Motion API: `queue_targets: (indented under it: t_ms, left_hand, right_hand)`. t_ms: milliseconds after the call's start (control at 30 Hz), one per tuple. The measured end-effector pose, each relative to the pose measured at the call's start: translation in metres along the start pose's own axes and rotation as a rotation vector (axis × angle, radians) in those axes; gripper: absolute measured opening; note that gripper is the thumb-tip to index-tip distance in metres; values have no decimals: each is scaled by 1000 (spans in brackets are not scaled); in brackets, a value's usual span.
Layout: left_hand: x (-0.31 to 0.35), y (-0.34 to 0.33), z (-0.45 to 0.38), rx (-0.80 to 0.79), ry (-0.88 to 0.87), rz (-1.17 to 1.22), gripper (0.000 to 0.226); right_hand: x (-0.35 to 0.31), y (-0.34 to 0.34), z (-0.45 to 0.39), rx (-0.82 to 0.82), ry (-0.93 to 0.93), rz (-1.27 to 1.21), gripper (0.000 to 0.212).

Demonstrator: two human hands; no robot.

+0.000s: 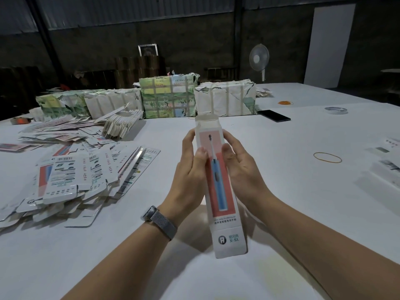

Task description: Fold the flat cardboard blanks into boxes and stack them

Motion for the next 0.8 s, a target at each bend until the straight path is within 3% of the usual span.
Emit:
queue_targets:
  t_ms: [200, 567, 800]
  left_hand:
    - [-4, 0, -1, 6, 13, -22, 33]
    - [-7, -1, -1, 26, 25, 35, 33]
    - [-7, -2, -1, 18, 44, 53, 39]
  right_hand:
    - [1, 0, -2, 28, -9, 29, 46]
    - [1, 0, 2, 59, -20, -12, 39]
    - [4, 2, 0, 106, -25, 43, 20]
Point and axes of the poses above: each hand's wrist, its own z-axis away from the middle knuckle, its own y-axis out of the back of the hand, x = y × z, the point moved 1 cm from there along -z, towards the middle knuckle, and after that the axes turned 7 degrees about x, right-handed, at the moved point
